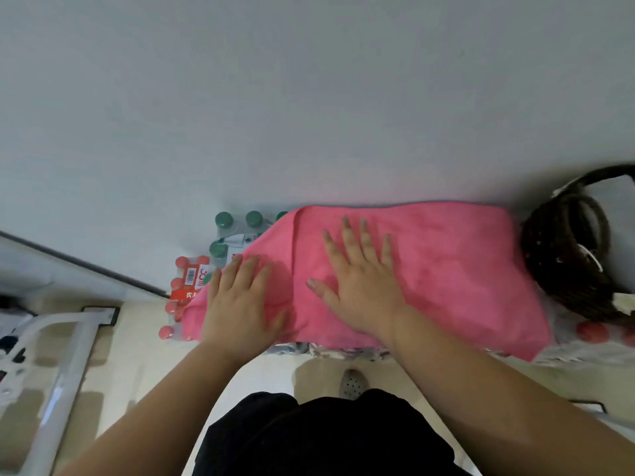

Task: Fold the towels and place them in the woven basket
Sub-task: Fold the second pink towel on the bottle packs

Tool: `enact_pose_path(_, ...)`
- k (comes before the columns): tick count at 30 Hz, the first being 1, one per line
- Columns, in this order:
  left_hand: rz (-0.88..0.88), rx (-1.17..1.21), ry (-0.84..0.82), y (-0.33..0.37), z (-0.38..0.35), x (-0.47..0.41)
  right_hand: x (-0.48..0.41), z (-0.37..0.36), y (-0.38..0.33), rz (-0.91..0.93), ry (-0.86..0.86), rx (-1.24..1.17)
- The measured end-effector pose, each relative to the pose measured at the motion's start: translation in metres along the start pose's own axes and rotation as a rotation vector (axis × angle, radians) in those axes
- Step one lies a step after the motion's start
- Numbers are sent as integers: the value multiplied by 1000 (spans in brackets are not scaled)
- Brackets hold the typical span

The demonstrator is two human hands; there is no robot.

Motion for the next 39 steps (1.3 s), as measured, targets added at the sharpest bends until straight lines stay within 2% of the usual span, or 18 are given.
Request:
enact_pose_path(3, 27, 27, -25, -26, 1, 8, -17, -16, -29, 43, -33, -7)
enact_pose_path(6, 15, 75, -44, -42, 0, 8, -22, -29, -32, 5, -52, 27)
enact_pose_path(12, -85, 170, 84, -62, 6, -16, -24, -34, -28, -39, -70, 106)
enact_pose_path(14, -32, 283, 105, -72, 18, -27, -24, -33, -28, -41, -52, 119)
enact_pose_path(17, 144, 500, 40, -100, 31, -49, -24, -34, -27, -48, -47, 139)
enact_pose_path(22, 422, 770, -167, -151, 18, -98, -27, -33, -25, -105, -88, 206)
enact_pose_path(25, 549, 982, -449, -159, -4, -112, -33, -26, -27, -218, -127, 239)
enact_pose_path(28, 668, 1206, -710, -151, -14, -106, -47, -10, -54, -370, -66, 178)
enact_pose_path(34, 704, 1167, -861, -149, -28, -94, -89, -12, -156, -141, 5, 103)
enact_pose_path(39, 730, 1263, -1101, -149, -31, -84, -117, -22, -170, -168, -40, 39)
Point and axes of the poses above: each hand's wrist, its own x-axis away from the middle knuckle, its own z-axis out of the back of the hand, y = z × x, the point moved 6 cm from there along -x, towards the middle knuckle, and after that the axes turned 11 degrees about z, right-handed, at the moved point
